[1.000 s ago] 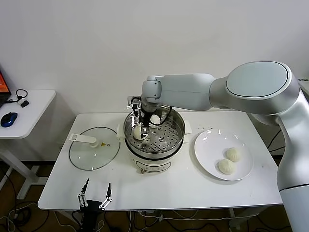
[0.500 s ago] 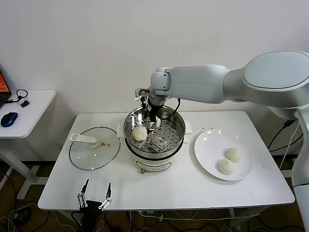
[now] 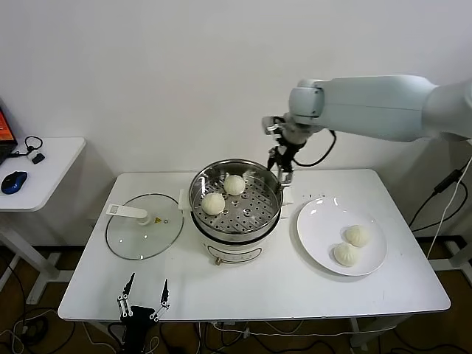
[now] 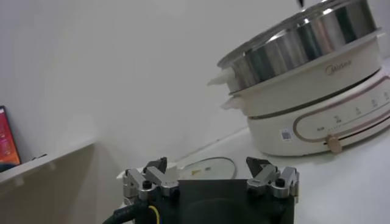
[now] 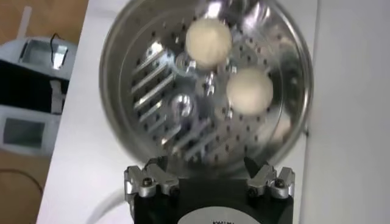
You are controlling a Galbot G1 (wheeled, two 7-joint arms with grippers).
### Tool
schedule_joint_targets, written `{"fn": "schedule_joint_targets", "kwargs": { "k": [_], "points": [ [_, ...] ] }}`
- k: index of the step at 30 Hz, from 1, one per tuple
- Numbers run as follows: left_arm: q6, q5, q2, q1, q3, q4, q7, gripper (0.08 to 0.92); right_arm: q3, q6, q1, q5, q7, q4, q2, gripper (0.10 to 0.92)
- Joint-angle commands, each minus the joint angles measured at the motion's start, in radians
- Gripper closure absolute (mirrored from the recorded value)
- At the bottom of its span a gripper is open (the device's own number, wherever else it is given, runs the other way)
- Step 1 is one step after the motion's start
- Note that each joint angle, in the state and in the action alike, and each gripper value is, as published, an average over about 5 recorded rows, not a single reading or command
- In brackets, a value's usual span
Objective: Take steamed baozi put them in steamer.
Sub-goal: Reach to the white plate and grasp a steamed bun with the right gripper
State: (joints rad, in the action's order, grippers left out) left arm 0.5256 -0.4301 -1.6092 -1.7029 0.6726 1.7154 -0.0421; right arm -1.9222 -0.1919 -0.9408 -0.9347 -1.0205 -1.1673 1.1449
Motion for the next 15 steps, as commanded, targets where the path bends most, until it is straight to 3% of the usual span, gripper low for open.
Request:
{"fn": "schedule_joint_targets", "kwargs": {
  "k": [1,15],
  "points": [
    [0.000,-0.004,-0.049,0.003,-0.003,-0.006,0.000,0.177,-0.075,0.101,-0.028,0.145,-0.068,-0.066,-0.213,0.203],
    [0.004,-0.004,-0.049,-0.005,0.005,-0.003,-0.005,0.177,-0.079,0.109,0.079,0.306,-0.019,-0.127,-0.317,0.203]
  ]
}}
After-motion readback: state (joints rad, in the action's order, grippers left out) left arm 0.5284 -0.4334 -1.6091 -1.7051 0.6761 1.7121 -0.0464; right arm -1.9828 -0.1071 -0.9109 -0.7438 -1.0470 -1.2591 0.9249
